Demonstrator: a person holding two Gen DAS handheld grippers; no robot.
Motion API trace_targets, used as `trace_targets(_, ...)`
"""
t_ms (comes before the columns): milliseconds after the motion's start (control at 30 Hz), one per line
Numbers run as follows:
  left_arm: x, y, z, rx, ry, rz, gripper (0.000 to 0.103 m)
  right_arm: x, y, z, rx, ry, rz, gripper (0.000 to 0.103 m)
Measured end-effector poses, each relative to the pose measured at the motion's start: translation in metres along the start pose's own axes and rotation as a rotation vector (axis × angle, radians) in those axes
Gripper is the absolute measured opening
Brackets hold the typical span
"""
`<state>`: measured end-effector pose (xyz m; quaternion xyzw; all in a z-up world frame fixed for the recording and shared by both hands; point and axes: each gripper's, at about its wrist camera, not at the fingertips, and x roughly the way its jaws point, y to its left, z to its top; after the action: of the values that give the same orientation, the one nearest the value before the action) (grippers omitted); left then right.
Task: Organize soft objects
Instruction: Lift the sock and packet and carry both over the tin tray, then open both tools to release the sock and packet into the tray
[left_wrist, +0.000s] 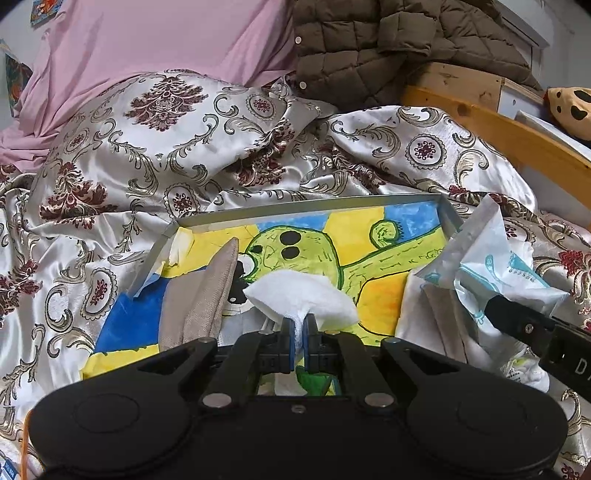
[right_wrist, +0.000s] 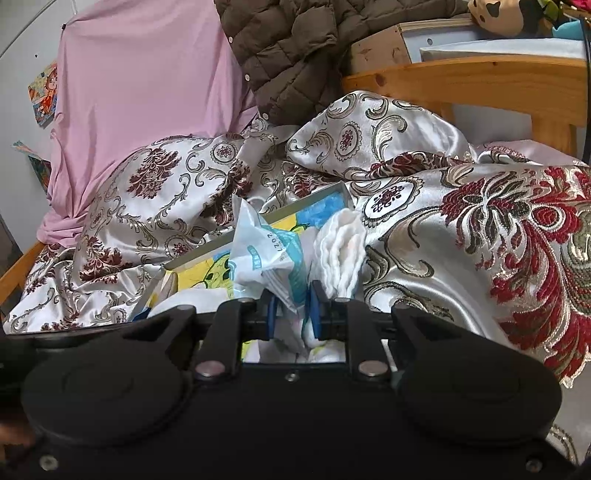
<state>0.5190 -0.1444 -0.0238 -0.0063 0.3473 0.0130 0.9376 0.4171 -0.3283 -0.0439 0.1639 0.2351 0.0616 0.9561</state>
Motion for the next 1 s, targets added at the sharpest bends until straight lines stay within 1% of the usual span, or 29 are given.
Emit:
trace_targets(100, 0.000, 0.001, 0.001, -0.009, 0.010, 0.008, 0.009, 0.000, 0.000, 0.000, 0.001, 0.000, 0.000, 0.012)
trace_targets(167, -0.001, 0.001, 0.001, -0.007, 0.017, 0.012, 0.011, -0.002, -0.001, 0.000, 0.001, 0.004, -0.002, 0.013)
trace_targets(267, -0.003, 0.005, 0.001, -0.029, 0.018, 0.019, 0.021, -0.003, 0.000, 0.000, -0.001, 0.011, -0.002, 0.018)
trace_targets(333, -0.005, 0.009, 0.002, -0.061, 0.025, 0.015, 0.027, -0.006, 0.000, 0.000, 0.004, 0.008, 0.000, 0.031)
trace_targets(433, -0.010, 0.013, 0.003, -0.089, 0.028, 0.017, 0.033, -0.010, 0.001, 0.001, 0.008, 0.003, 0.007, 0.041)
trace_targets(467, -0.012, 0.015, 0.004, -0.093, 0.027, 0.018, 0.035, -0.012, 0.001, 0.001, 0.006, 0.002, 0.011, 0.043)
trace_targets(533, -0.017, 0.017, 0.005, -0.099, 0.018, 0.022, 0.045, -0.015, 0.002, 0.003, 0.002, 0.006, 0.025, 0.053)
trace_targets(567, -0.021, 0.018, 0.005, -0.104, 0.012, 0.024, 0.048, -0.017, 0.002, 0.003, -0.002, 0.005, 0.029, 0.056)
trace_targets(600, -0.025, 0.019, 0.005, -0.107, 0.005, 0.027, 0.052, -0.019, 0.002, 0.004, -0.005, 0.001, 0.026, 0.063)
trace_targets(700, -0.038, 0.023, 0.005, -0.116, -0.019, 0.025, 0.061, -0.026, 0.000, 0.006, 0.005, -0.014, 0.036, 0.070)
trace_targets(733, -0.043, 0.024, 0.005, -0.119, -0.027, 0.023, 0.064, -0.029, -0.002, 0.007, 0.012, -0.019, 0.037, 0.075)
trace_targets(800, -0.055, 0.027, 0.003, -0.122, -0.050, 0.023, 0.069, -0.035, -0.005, 0.009, 0.017, -0.035, 0.041, 0.081)
trace_targets(867, -0.066, 0.029, 0.000, -0.116, -0.067, 0.020, 0.070, -0.042, -0.007, 0.011, 0.021, -0.046, 0.043, 0.087)
trace_targets(900, -0.073, 0.030, -0.001, -0.112, -0.075, 0.018, 0.071, -0.045, -0.008, 0.012, 0.025, -0.053, 0.045, 0.093)
trace_targets(933, -0.078, 0.031, -0.002, -0.110, -0.083, 0.014, 0.073, -0.049, -0.009, 0.012, 0.030, -0.061, 0.050, 0.096)
trace_targets(1000, -0.092, 0.033, -0.006, -0.109, -0.106, 0.008, 0.077, -0.058, -0.010, 0.014, 0.040, -0.075, 0.062, 0.098)
